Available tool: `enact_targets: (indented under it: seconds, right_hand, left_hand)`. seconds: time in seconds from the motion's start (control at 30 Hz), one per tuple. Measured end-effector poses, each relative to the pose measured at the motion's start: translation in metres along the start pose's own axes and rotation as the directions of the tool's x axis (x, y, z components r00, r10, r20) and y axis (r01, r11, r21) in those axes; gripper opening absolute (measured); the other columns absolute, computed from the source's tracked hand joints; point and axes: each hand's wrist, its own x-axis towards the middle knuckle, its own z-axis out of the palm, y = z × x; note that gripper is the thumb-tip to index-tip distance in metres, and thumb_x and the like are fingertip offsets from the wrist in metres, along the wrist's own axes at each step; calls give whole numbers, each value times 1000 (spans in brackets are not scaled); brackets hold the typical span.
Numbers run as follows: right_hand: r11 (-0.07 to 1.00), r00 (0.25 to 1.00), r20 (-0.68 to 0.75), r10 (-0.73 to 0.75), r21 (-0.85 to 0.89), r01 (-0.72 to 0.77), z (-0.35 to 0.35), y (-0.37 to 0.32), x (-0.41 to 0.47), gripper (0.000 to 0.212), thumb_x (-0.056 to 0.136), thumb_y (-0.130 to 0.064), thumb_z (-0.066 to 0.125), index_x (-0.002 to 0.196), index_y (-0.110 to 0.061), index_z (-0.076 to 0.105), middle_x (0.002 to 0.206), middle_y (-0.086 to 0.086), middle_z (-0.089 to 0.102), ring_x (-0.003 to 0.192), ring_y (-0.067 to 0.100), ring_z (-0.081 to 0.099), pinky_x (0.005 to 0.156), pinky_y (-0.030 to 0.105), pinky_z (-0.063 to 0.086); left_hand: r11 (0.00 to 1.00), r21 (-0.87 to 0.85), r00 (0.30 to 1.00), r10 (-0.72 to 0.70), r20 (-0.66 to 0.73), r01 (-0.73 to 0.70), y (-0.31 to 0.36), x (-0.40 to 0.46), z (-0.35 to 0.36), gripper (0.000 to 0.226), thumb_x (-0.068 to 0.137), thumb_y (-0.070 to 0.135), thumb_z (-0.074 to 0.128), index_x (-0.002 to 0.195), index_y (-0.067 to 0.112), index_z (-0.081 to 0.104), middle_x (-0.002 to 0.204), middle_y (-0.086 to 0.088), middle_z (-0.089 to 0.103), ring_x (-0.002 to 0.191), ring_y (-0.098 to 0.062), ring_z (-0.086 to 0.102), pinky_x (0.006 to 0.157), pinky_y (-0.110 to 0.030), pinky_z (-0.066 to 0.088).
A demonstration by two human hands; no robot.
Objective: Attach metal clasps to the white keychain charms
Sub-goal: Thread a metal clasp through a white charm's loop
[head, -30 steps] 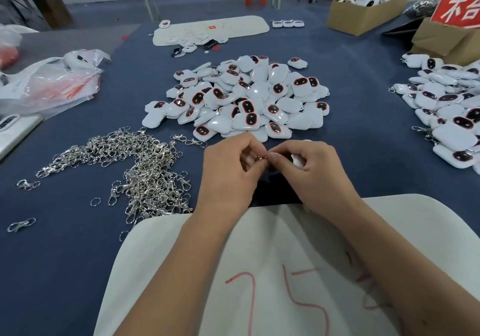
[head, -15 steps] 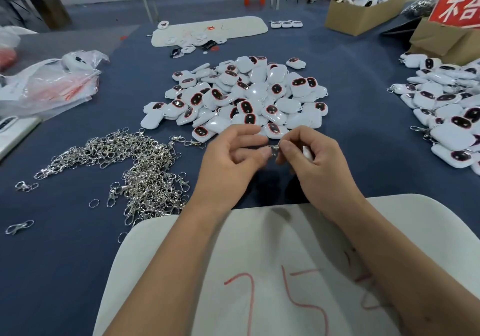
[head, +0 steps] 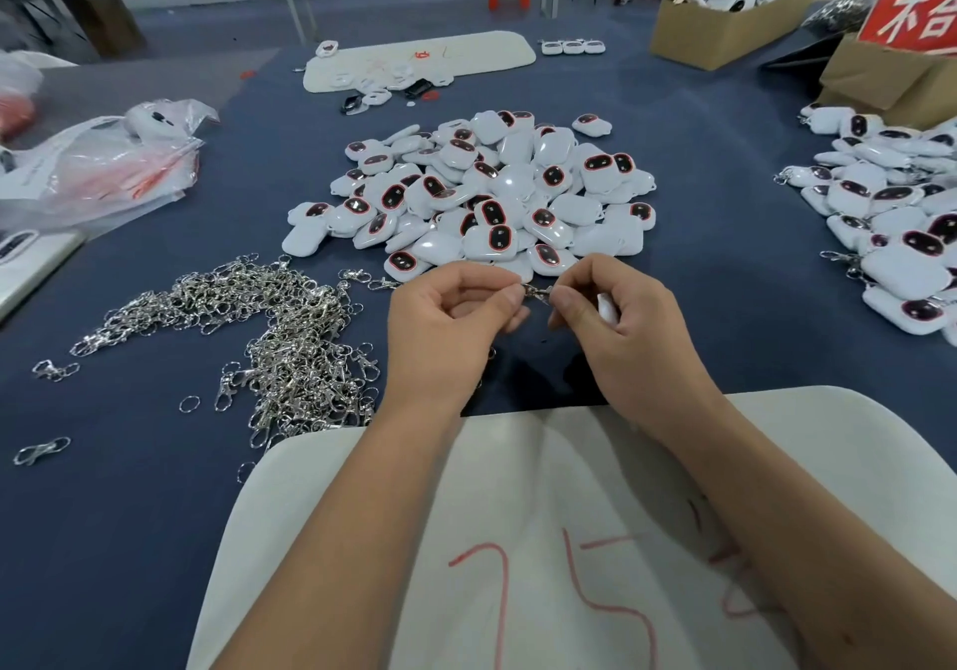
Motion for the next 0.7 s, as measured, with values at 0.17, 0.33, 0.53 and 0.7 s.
enact_targets:
  seconds: [0.17,0.33,0.53,0.7]
  right_hand:
    - [999,1000,21,-3,-35,3,0,1,1,16,102,-17,64,87,-21,63,75,-19,64,71,6,54,71,22,42]
    - [1000,1000,-12,3,12,-3,1,2,1,12,100,-16,68,89,-22,68,69,-16,59,63,5,49,61,13,37]
    - [997,998,40,-58,48,56,-1,2,0,9,97,-16,72,97,-25,75,72,-9,66,57,8,40,56,20,35]
    - [998,998,25,-50,43,49,-2,4,1,14,95,-15,73,87,-26,75,68,3,65,56,12,35,55,28,33]
  left_hand:
    - [993,-101,998,-58,-38,54,2,-2,0,18,86,-9,72,94,7,69,74,-7,73,64,-16,70,64,-22,57]
    - [998,-59,998,16,-60,-19,2,-1,-1,24,82,-12,74,88,10,67,72,-6,74,66,-16,71,69,-25,58]
    - [994,79,997,78,2,-78,-1,-3,2,27,76,-11,80,85,11,67,80,-8,78,78,-18,76,80,-29,61]
    - [998,58,999,40,15,-40,0,-2,1,27,75,-11,80,86,10,67,80,-9,78,77,-17,75,79,-28,61]
